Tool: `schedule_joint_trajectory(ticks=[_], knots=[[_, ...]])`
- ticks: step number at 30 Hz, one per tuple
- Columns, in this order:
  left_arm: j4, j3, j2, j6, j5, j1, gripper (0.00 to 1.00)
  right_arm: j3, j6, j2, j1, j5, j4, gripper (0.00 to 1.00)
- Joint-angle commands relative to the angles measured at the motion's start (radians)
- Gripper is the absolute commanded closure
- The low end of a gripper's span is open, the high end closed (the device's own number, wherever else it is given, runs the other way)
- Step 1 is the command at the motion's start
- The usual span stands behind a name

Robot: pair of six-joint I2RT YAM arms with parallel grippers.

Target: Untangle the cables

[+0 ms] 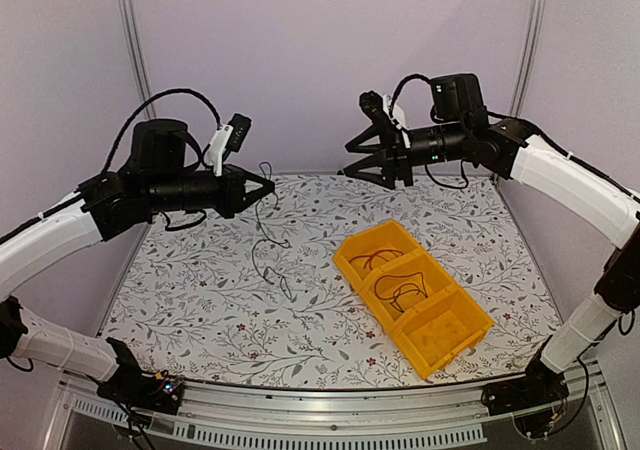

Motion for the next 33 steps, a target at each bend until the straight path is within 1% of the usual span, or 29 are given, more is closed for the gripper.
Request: schedule_joint_trajectory(ticks=[1, 3, 7, 13, 15, 16, 17, 21, 22, 23, 25, 27, 28, 29, 30, 32, 33], knots=[[0.058, -0.005, -0.015, 0.095, 0.200, -0.030, 1.00, 0.085, 0.062, 0.089, 0.055, -0.051, -0.026, 0.41], [0.049, -0.004, -0.005, 0.116, 0.262, -0.038, 1.00, 0.100, 0.059, 0.127, 0.074, -0.052, -0.021, 0.40], [0.029, 0.011, 0.021, 0.120, 0.343, -0.060, 1.00, 0.129, 0.019, 0.185, 0.113, -0.054, -0.014, 0.38], [0.013, 0.015, 0.057, 0.140, 0.323, -0.088, 1.00, 0.166, 0.047, 0.246, 0.137, -0.142, 0.017, 0.38], [0.007, 0.021, 0.067, 0.141, 0.325, -0.094, 1.00, 0.166, 0.064, 0.255, 0.137, -0.187, 0.029, 0.43], [0.005, 0.021, 0.069, 0.148, 0.323, -0.097, 1.00, 0.166, 0.072, 0.257, 0.138, -0.204, 0.030, 0.50], [0.004, 0.017, 0.068, 0.154, 0.315, -0.099, 1.00, 0.165, 0.077, 0.258, 0.138, -0.214, 0.034, 0.59], [0.010, 0.000, 0.063, 0.160, 0.232, -0.100, 1.00, 0.128, 0.091, 0.233, 0.138, -0.208, 0.060, 0.99], [0.018, -0.009, 0.059, 0.153, 0.171, -0.099, 0.98, 0.112, 0.100, 0.218, 0.139, -0.186, 0.079, 1.00], [0.044, -0.026, 0.052, 0.133, 0.059, -0.100, 0.91, 0.100, 0.120, 0.205, 0.138, -0.177, 0.093, 1.00], [0.164, -0.110, 0.029, 0.108, -0.141, -0.099, 0.74, 0.086, 0.157, 0.168, 0.138, -0.183, 0.110, 1.00], [0.378, -0.235, 0.004, 0.074, -0.328, -0.098, 0.62, 0.076, 0.196, 0.140, 0.139, -0.211, 0.127, 1.00], [0.509, -0.301, 0.002, 0.064, -0.384, -0.096, 0.58, 0.074, 0.224, 0.133, 0.139, -0.227, 0.135, 1.00], [0.668, -0.365, 0.011, 0.062, -0.421, -0.094, 0.57, 0.076, 0.244, 0.125, 0.139, -0.241, 0.137, 1.00], [0.754, -0.408, 0.028, 0.056, -0.455, -0.090, 0.56, 0.080, 0.258, 0.123, 0.140, -0.249, 0.136, 1.00], [0.860, -0.436, 0.097, 0.038, -0.502, -0.079, 0.56, 0.084, 0.280, 0.121, 0.141, -0.262, 0.134, 1.00], [0.889, -0.428, 0.135, 0.035, -0.496, -0.073, 0.56, 0.085, 0.284, 0.119, 0.142, -0.264, 0.130, 1.00]])
